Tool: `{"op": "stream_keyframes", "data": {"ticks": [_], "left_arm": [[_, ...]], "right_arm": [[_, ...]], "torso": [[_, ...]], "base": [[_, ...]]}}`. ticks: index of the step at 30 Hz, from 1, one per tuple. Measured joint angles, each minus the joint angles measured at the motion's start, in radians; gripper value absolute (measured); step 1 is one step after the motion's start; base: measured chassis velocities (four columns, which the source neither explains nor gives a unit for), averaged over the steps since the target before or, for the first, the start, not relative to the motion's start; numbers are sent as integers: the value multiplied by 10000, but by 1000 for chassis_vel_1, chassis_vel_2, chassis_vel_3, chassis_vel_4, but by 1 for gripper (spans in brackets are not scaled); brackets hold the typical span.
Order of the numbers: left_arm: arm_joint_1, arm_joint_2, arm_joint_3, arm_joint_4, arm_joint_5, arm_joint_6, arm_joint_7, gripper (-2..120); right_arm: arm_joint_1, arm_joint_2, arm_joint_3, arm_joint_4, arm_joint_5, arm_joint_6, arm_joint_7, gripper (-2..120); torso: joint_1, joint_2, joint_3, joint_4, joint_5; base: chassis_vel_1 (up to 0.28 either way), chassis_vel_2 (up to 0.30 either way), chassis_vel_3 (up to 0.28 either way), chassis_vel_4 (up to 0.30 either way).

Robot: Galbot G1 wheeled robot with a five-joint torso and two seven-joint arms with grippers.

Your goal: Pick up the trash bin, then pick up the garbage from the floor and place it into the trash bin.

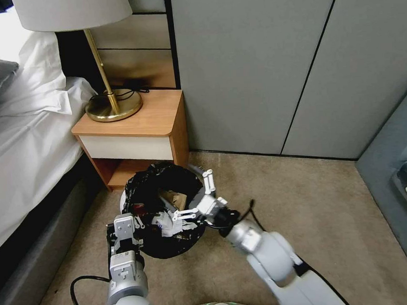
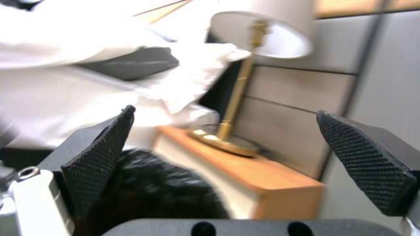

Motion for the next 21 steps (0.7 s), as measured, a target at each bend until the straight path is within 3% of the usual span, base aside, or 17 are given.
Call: {"op": "stream_keyframes", "data": {"ticks": [8,13,21], "left_arm": [[-57,78,-201,-52,-307,69,-28,1],[-83,72,-220,-63,-390,78,-77,1],[49,43,-210,-96,-419,51,-99,1]], "right_arm": [[-1837,669,1209,728,-1015,317,900,100],[-2417,1166,1814,165,-1239,858,1711,100],[-2687,1417,2144,-368,-1342,1549,2007,100]], "torso": [[0,0,0,-1,0],[0,0,0,1,0],[-1,0,0,1,0]], "base": [[0,0,0,0],[0,0,0,0],[0,0,0,0]]}}
